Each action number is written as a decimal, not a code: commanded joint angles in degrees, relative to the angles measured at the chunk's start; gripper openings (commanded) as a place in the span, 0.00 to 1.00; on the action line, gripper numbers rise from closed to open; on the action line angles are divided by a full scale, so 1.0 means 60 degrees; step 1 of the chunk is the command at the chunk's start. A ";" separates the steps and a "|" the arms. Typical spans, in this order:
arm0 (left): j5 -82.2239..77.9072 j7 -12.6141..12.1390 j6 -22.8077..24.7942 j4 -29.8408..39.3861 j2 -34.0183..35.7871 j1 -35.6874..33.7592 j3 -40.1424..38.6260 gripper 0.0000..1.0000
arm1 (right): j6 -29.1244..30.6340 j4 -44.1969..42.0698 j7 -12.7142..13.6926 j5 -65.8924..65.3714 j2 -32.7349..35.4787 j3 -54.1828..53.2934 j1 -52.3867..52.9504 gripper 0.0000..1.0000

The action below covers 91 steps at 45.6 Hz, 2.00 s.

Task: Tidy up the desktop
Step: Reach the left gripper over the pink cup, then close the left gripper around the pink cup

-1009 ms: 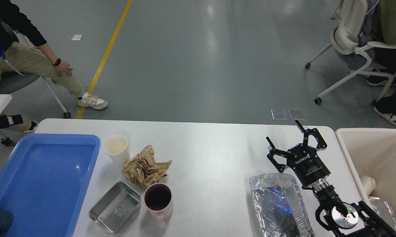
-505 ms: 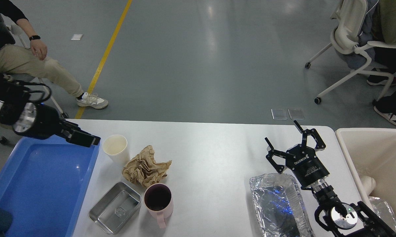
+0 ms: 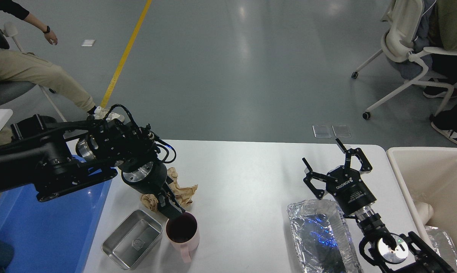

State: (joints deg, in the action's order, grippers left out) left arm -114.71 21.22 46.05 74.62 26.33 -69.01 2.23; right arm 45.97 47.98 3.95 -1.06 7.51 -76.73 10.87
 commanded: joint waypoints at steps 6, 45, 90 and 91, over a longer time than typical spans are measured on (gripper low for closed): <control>-0.0203 0.0022 -0.0042 -0.0220 -0.0565 -0.0042 0.0742 0.93 | 0.0014 0.0001 0.0000 0.0015 0.0022 -0.0074 -0.0039 1.00; -0.0233 -0.0007 -0.1141 -0.1773 -0.1078 0.0471 0.1475 0.63 | 0.0146 0.0001 0.0000 0.0015 0.0022 -0.0132 -0.0127 1.00; -0.0248 0.0037 -0.1815 -0.1847 -0.1049 0.0720 0.1445 0.00 | 0.0146 0.0001 0.0000 0.0001 -0.0007 -0.0118 -0.0142 1.00; -0.0248 0.0037 -0.1829 -0.1847 -0.1049 0.0720 0.1431 0.00 | 0.0146 0.0001 0.0000 0.0001 0.0007 -0.0118 -0.0142 1.00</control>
State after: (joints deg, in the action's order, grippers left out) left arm -116.20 21.40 35.45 63.54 19.95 -64.90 11.04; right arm 46.86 47.99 3.95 -1.04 7.47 -77.45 10.02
